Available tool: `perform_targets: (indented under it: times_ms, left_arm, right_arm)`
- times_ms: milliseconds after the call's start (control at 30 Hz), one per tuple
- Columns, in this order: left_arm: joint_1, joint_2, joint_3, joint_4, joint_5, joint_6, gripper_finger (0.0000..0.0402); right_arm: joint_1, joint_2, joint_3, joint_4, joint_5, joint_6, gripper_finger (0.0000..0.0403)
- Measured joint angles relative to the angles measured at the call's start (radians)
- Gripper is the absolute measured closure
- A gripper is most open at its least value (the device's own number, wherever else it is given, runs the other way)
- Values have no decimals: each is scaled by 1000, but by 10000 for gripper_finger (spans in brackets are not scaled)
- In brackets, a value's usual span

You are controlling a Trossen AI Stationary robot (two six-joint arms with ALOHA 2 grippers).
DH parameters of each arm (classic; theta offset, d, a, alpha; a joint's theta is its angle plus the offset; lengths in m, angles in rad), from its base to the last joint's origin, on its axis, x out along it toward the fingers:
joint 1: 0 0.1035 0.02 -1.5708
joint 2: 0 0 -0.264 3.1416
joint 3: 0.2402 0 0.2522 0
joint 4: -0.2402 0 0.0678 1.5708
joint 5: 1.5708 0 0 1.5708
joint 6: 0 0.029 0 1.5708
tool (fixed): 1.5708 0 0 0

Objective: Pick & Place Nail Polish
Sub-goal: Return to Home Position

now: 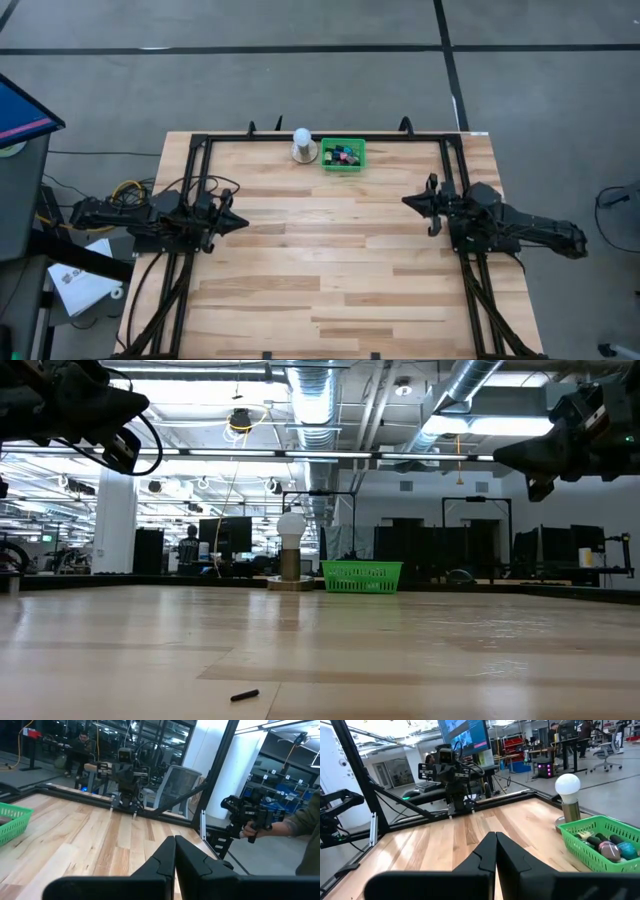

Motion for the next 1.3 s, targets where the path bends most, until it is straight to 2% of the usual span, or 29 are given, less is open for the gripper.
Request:
perform_targets:
  times_ms: [1300]
  left_arm:
    - [0, 0, 0, 21, 0, 0, 401]
  right_arm:
    - [1, 1, -1, 0, 0, 4, 403]
